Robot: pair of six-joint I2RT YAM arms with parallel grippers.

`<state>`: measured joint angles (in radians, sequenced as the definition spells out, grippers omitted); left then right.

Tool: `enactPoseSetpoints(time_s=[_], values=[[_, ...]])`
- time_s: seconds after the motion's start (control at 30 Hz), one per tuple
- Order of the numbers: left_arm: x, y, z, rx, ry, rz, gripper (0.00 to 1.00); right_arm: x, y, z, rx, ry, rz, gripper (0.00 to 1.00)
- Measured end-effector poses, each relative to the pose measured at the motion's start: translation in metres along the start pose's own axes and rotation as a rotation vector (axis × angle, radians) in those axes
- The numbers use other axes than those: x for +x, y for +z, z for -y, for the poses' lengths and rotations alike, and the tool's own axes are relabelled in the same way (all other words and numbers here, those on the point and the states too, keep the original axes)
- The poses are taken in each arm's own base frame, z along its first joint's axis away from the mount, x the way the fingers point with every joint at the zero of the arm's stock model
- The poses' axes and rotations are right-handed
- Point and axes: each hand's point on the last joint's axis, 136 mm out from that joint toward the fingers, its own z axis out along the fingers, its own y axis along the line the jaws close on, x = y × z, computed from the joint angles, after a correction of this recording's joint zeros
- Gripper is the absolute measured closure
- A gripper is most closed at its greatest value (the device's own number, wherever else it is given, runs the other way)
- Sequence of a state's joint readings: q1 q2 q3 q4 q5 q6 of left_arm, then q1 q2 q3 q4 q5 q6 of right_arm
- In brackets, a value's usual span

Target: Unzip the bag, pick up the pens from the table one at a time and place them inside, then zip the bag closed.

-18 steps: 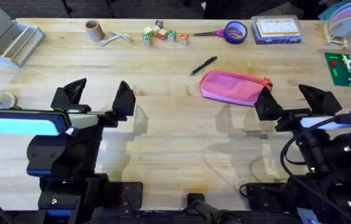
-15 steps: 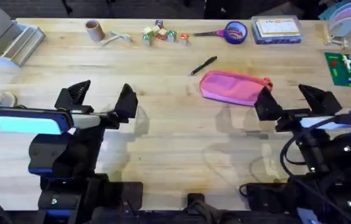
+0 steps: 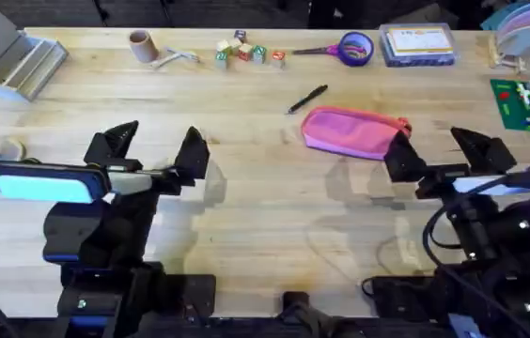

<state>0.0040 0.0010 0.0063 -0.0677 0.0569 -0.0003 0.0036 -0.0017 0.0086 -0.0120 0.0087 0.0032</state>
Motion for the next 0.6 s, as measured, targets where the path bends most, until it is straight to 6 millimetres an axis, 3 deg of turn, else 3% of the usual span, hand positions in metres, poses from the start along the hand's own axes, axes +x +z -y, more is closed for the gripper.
enactPoseSetpoints(time_s=[0.33,0.6], values=[[0.001,-0.005,0.001,0.004,0.014,-0.063,0.007,0.006,-0.013,-0.003,-0.018,-0.007,-0.157,0.004],[-0.035,-0.006,0.003,0.019,0.028,-0.122,0.008,-0.045,-0.013,-0.004,-0.024,-0.009,-0.158,0.004]])
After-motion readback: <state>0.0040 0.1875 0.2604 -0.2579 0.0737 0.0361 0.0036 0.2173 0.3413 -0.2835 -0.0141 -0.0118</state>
